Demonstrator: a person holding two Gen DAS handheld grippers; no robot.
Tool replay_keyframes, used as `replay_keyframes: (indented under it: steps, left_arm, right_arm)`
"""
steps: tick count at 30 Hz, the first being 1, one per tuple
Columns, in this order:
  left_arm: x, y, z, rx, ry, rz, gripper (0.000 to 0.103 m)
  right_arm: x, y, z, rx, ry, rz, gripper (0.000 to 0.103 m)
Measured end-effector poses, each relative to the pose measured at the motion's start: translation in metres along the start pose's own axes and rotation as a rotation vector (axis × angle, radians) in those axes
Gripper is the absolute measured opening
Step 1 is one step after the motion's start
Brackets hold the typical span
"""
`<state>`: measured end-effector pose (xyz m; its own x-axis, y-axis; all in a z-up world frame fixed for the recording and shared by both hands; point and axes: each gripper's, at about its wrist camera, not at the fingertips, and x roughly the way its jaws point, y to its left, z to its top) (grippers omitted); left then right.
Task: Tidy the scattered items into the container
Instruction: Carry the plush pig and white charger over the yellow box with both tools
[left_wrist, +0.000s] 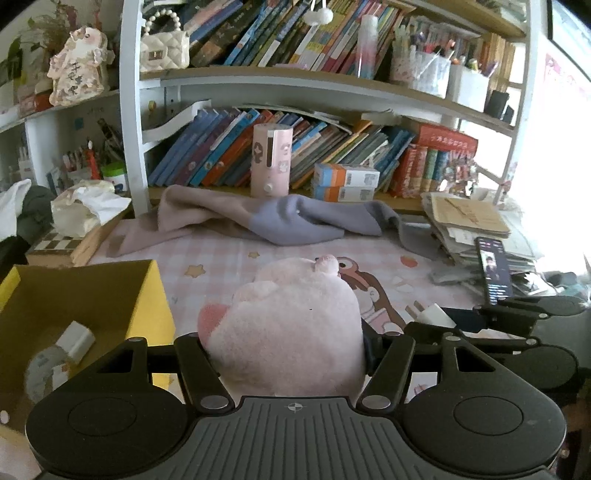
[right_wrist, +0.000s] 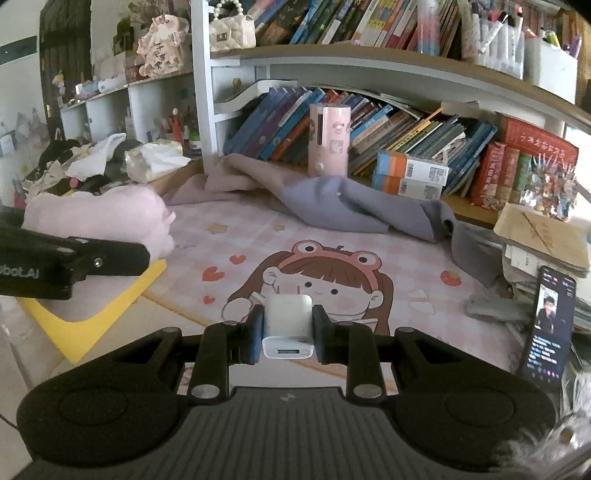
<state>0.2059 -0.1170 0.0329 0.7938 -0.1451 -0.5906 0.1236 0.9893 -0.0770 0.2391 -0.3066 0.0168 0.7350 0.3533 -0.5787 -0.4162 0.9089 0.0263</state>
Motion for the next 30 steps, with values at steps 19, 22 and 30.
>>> replay_keyframes:
  steps: [19, 22, 30]
  left_arm:
    - [-0.079, 0.045, -0.049, 0.028, -0.011, -0.102, 0.063]
    - [-0.091, 0.056, -0.059, 0.025, -0.009, -0.111, 0.063]
    - [-0.125, 0.083, -0.089, 0.029, 0.006, -0.129, 0.063]
  right_arm:
    - [-0.06, 0.089, -0.018, 0.006, -0.003, -0.071, 0.025]
    - [-0.068, 0.106, -0.022, 0.005, 0.0, -0.082, 0.025]
    - [-0.087, 0.151, -0.041, 0.03, 0.01, -0.101, 0.025]
